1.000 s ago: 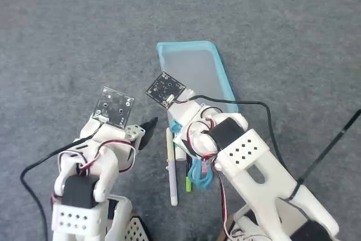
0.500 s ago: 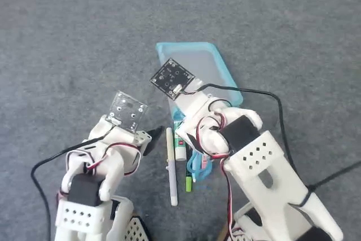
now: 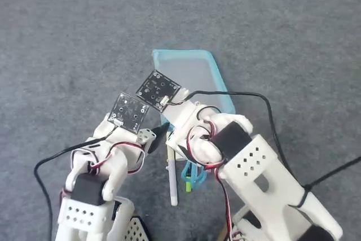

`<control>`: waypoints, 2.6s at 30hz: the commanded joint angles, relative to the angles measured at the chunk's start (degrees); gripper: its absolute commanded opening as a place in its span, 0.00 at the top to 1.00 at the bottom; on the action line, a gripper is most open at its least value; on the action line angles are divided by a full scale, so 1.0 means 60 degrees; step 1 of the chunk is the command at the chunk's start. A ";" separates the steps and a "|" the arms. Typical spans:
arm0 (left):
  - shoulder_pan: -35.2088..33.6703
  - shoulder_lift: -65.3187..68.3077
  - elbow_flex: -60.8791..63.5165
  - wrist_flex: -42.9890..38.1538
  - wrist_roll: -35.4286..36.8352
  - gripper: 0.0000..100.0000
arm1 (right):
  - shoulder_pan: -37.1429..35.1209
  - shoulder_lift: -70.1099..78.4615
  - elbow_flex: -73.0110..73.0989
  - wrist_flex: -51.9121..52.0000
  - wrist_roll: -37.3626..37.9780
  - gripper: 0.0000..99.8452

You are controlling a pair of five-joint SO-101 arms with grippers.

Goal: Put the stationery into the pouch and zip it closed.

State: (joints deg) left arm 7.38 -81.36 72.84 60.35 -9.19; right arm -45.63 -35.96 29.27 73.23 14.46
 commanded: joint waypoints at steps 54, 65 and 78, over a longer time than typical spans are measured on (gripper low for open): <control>-0.0527 -0.0088 0.0857 -0.1949 0.0498 0.89 | 0.3377 -0.0388 0.0542 0.0769 0.1568 0.99; -0.0586 -0.0103 0.0842 -0.1919 0.0498 0.89 | 0.2923 -0.0476 0.0513 0.1238 0.1568 0.99; -0.0527 -0.0073 0.0842 -0.1919 0.0498 0.89 | 0.3114 -0.0491 0.0542 0.1341 0.1846 0.99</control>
State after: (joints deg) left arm 4.92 -81.27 79.60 50.42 -6.99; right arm -23.47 -36.31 32.79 79.82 24.92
